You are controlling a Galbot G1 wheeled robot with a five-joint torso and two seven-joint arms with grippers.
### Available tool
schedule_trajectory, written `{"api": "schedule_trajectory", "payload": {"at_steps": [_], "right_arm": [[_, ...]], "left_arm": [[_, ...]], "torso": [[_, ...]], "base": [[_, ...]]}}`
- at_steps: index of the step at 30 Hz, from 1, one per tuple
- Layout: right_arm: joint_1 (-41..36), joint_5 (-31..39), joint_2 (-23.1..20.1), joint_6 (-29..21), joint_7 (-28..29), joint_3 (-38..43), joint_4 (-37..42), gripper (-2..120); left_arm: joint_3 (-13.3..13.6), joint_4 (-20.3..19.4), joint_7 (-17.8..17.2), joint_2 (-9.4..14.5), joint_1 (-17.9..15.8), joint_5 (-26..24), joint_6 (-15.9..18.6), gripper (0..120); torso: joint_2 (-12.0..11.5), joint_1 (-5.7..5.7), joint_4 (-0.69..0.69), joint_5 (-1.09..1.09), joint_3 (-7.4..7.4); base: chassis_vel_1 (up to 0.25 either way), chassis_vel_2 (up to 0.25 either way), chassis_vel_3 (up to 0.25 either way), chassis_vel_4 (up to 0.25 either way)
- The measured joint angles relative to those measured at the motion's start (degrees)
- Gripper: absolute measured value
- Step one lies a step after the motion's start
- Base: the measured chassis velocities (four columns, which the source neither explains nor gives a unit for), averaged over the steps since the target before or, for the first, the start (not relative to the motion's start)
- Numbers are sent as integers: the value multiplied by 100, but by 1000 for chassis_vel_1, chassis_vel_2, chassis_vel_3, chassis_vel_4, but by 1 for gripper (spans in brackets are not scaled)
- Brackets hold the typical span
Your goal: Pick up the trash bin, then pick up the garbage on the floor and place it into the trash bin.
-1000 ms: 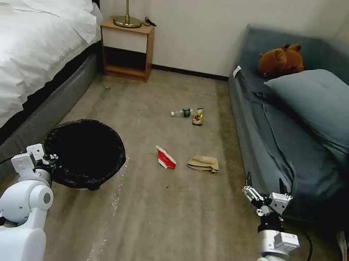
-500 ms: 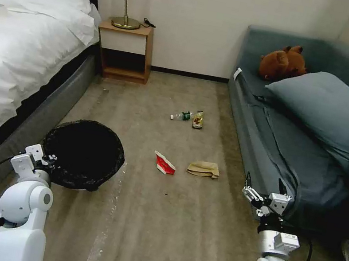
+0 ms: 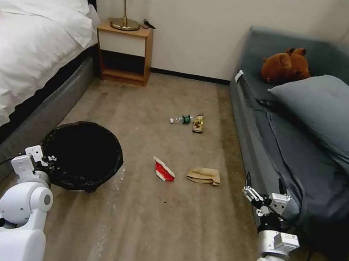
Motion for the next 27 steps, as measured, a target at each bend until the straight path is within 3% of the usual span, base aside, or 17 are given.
{"api": "schedule_trajectory", "payload": {"at_steps": [27], "right_arm": [[-2, -13, 0, -3, 3, -6, -5, 100]], "left_arm": [[16, -41, -4, -2, 23, -99, -12, 3]], "torso": [[0, 0, 0, 0, 0]], "base": [[-67, 70, 69, -68]]}}
